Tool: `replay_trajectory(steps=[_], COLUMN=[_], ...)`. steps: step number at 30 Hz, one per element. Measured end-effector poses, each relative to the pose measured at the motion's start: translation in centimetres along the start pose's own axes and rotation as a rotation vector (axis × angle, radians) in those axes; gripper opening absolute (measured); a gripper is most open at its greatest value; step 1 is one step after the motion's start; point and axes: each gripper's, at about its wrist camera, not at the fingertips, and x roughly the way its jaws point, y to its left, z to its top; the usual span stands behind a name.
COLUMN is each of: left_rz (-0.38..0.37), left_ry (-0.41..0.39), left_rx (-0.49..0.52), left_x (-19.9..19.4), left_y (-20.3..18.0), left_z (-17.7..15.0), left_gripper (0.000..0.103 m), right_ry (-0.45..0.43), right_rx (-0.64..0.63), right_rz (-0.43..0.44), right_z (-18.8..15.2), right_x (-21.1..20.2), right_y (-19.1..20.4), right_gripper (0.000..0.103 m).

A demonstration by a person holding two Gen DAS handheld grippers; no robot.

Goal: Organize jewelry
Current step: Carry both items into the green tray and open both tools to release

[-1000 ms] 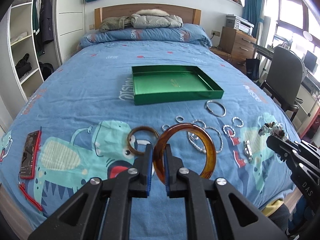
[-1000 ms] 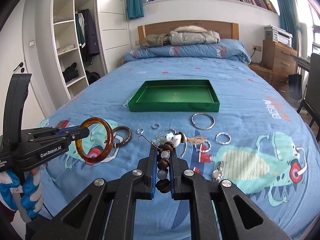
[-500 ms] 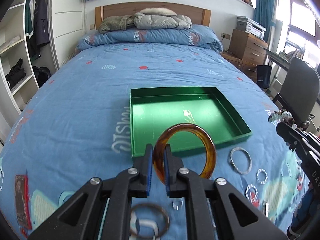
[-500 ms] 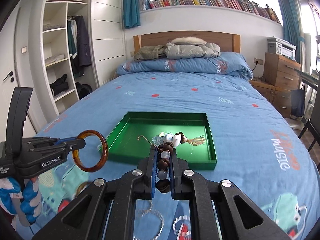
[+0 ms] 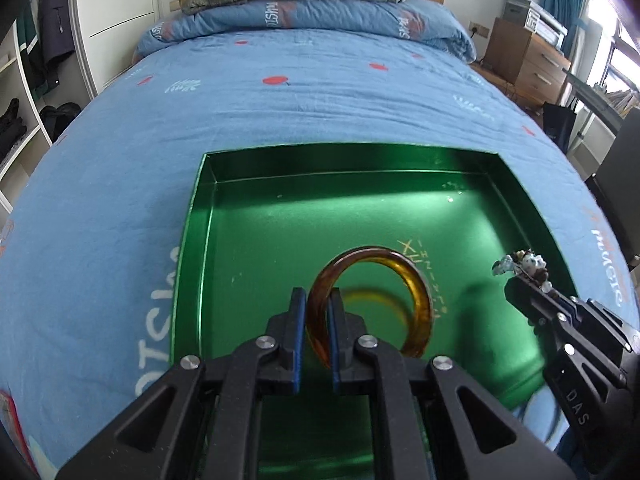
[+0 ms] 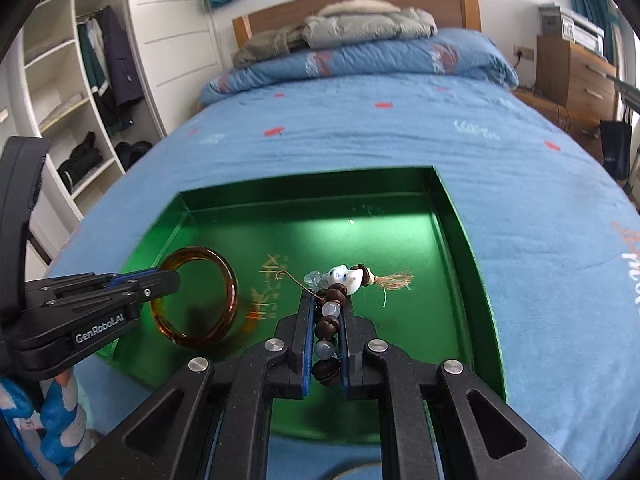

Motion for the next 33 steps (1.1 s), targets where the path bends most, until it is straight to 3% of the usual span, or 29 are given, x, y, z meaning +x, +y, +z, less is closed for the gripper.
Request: replay_trajectory(steps=[11, 13, 14, 15, 19, 26, 30, 33], left_rz=[0.022, 0.015, 0.007, -0.003, -0.014, -0.019, -0.016, -0.016], left_ry=[0.003, 0.002, 0.004, 0.006, 0.006, -0.079, -0.172, -0.188], left_rx=[-0.002, -0.01, -0.013, -0.015, -0.014, -0.006, -0.008, 0.018], left_x=[1.9, 2.0, 2.0, 2.0, 1.5, -2.9, -7.4, -10.6], left_y=[0.2, 0.4, 0.5, 0.7, 0.9, 1.2, 1.7, 2.1], left_z=[0.7, 0.8, 0.9, 0.9, 1.0, 1.0, 0.7, 0.4], left_gripper=[0.011, 0.011, 0.011, 0.011, 0.015, 0.016, 0.016, 0.016], right_ry=[0.053, 0.057, 0.06, 0.066, 0.089, 0.056, -0.005, -0.047], right_rx=[-0.022, -0.032, -0.036, -0.039, -0.045, -0.031, -0.02, -0.022], right_rz=[-0.081, -0.097, -0.103, -0.11, -0.128, -0.135, -0.12, -0.11], right_z=[-0.3, -0.1, 0.0, 0.0, 0.0, 1.1, 1.7, 1.9], right_x=[2.2, 2.2, 2.3, 2.3, 2.0, -1.4, -5.3, -8.5], right_y=[-0.6, -0.4, -0.3, -0.3, -0.2, -0.2, 0.5, 1.2], right_gripper=[0.013, 0.026, 0.041, 0.05, 0.05, 0.055, 0.059, 0.06])
